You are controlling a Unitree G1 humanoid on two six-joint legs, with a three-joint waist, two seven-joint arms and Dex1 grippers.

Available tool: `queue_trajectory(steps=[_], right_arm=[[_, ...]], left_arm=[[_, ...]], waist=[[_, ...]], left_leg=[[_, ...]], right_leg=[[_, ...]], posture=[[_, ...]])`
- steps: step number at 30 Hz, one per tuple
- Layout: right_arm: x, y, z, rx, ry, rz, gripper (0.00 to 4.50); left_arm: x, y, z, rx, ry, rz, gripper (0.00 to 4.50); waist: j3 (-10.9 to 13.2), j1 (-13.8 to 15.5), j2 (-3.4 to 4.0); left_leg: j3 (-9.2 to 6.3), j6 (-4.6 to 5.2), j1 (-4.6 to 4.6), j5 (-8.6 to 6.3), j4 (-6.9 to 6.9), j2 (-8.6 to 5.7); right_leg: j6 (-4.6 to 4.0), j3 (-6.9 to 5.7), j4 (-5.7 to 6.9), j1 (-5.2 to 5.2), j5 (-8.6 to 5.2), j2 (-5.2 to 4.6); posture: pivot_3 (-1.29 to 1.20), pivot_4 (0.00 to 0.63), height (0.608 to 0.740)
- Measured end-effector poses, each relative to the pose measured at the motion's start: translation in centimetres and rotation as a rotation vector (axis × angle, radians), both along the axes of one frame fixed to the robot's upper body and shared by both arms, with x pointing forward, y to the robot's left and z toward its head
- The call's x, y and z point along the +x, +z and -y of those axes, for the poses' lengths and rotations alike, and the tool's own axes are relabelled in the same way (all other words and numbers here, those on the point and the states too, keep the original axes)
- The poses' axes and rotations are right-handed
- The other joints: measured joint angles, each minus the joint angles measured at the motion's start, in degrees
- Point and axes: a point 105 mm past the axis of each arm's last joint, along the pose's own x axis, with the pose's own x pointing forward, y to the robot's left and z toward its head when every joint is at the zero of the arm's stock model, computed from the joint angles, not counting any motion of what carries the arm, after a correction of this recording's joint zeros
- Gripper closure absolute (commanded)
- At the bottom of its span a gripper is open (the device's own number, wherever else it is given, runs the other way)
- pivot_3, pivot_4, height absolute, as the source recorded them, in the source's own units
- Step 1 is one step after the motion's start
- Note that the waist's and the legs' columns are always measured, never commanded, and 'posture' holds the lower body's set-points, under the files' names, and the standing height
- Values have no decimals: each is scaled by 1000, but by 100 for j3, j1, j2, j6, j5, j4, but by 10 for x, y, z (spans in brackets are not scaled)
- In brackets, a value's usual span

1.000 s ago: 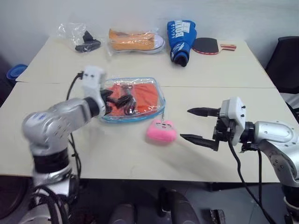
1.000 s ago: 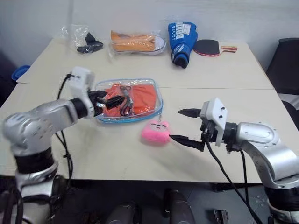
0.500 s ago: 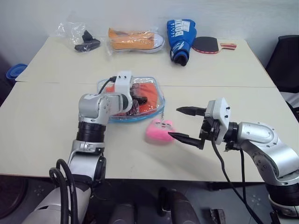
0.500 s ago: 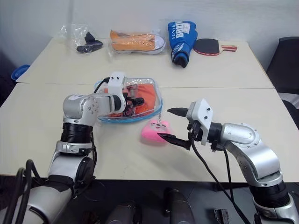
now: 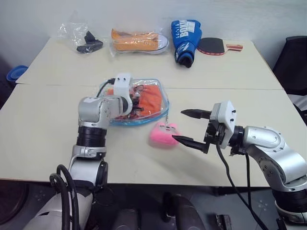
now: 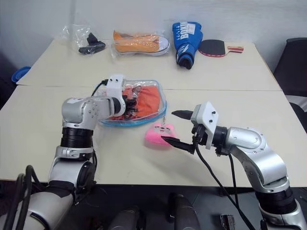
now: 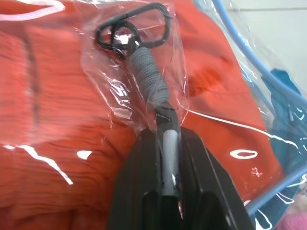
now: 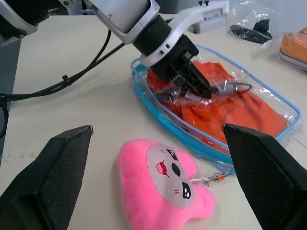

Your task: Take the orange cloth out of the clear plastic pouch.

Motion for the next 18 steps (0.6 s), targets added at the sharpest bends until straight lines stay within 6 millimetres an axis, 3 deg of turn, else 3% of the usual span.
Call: queue_trajectory(steps=[5,8,12,16,18], right_arm=[[-2,5,-5,9,38,6,0],[-5,13,-11,24,92,3,0],[-9,18,-19,26,166,-9,0],[-10,18,-22,17,201,-16,0],[-10,18,-24,11,216,-19,0]], left_arm=[[-8,51,-105,22,272,131,3859],[-31,62,-178,72,453,162,3859],[-63,26,-247,127,620,66,3859],[-84,-12,-276,143,674,-26,3859],[-89,-25,-282,149,676,-37,3467]], waist=[[2,-118,-3],[2,-135,-2],[2,-101,-3],[1,14,-15],[0,44,-16]], left_leg=[[2,-9,4,2,-4,3],[1,-10,9,1,-8,4],[-7,-9,4,1,-5,3],[-16,0,-5,-4,1,3],[-20,4,-11,-6,1,3]], right_leg=[[-8,0,30,-8,-4,1],[-11,0,32,-8,-6,0],[-16,-8,30,-8,-9,-8],[-15,-17,27,-8,-9,-13],[-15,-23,23,-8,-8,-16]], posture=[[0,150,740],[0,150,740],[0,150,740],[0,150,740],[0,150,740]])
